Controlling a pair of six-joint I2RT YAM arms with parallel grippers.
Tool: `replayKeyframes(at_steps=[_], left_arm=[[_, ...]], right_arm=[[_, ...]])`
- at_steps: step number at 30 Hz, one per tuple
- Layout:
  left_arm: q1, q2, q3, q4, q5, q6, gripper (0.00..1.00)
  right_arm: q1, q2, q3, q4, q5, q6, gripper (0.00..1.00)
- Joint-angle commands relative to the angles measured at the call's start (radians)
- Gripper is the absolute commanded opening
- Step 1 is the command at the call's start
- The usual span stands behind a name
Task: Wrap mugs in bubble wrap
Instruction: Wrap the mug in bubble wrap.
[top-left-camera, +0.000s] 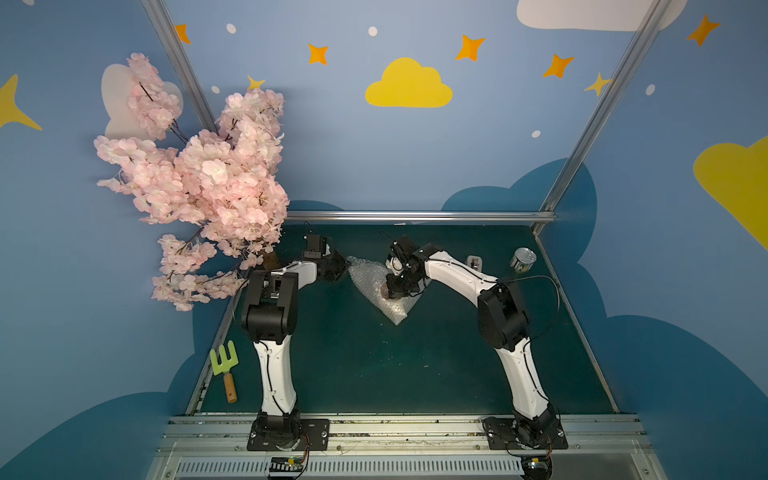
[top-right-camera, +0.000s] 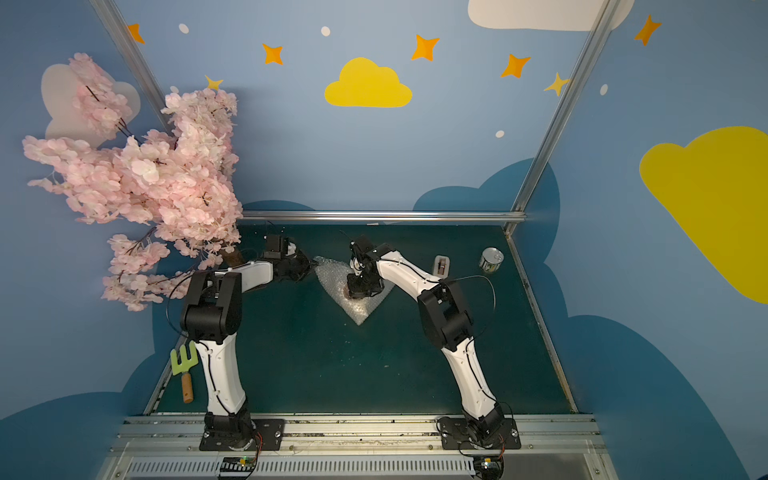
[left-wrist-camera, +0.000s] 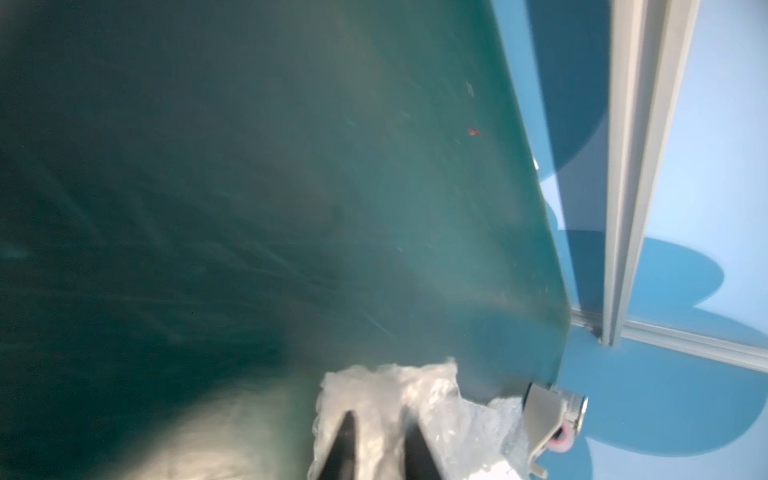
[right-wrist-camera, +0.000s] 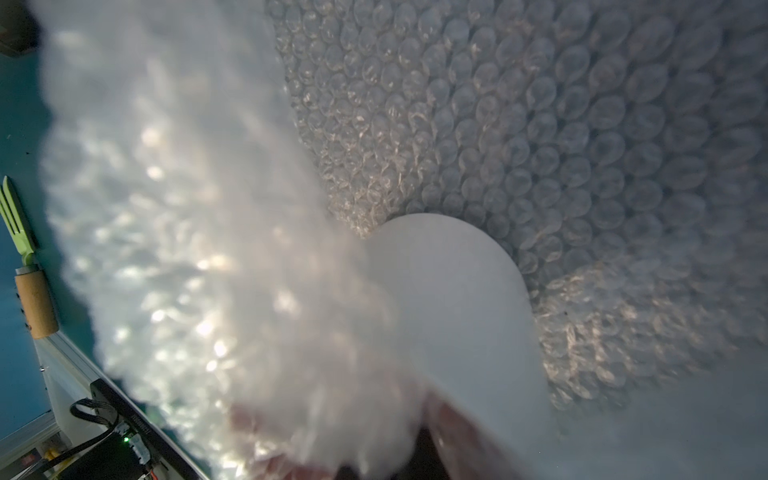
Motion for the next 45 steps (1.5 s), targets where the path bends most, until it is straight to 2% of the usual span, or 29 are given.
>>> replayKeyframes(at_steps=[1, 6, 13, 17, 22, 26, 31, 39, 45], left_arm=[[-0.033, -0.062, 0.015, -0.005, 0.06, 0.019, 0.03], [-0.084, -0.155, 0.002, -0.01, 0.121, 0.017, 0.03], [-0.113, -0.282, -0.163, 0.092, 0.203, -0.066, 0.03], [-0.123, -0.341, -0.244, 0.116, 0.255, -0.065, 0.03], [-0.168, -0.348, -0.303, 0.178, 0.352, -0.05, 0.03], [-0.221, -0.327, -0.291, 0.191, 0.394, -0.033, 0.03], [-0.263, -0.281, -0.243, 0.033, 0.338, 0.037, 0.03], [-0.285, -0.267, -0.193, -0.255, 0.209, 0.193, 0.03], [-0.292, -0.226, -0.164, -0.327, 0.162, 0.233, 0.03]], right_arm=[[-0.002, 0.028, -0.003, -0.029, 0.008, 0.0, 0.0], [-0.008, 0.002, -0.037, 0.024, -0.031, 0.022, 0.0], [-0.016, -0.007, -0.067, 0.063, -0.061, 0.034, 0.0], [-0.022, -0.015, -0.086, 0.086, -0.079, 0.047, 0.0], [-0.035, -0.035, -0.128, 0.139, -0.109, 0.08, 0.0], [-0.041, -0.039, -0.14, 0.16, -0.132, 0.097, 0.0], [-0.05, -0.054, -0.164, 0.191, -0.153, 0.132, 0.0], [-0.092, -0.142, -0.258, 0.259, -0.195, 0.193, 0.18], [-0.11, -0.181, -0.281, 0.306, -0.23, 0.219, 0.29]])
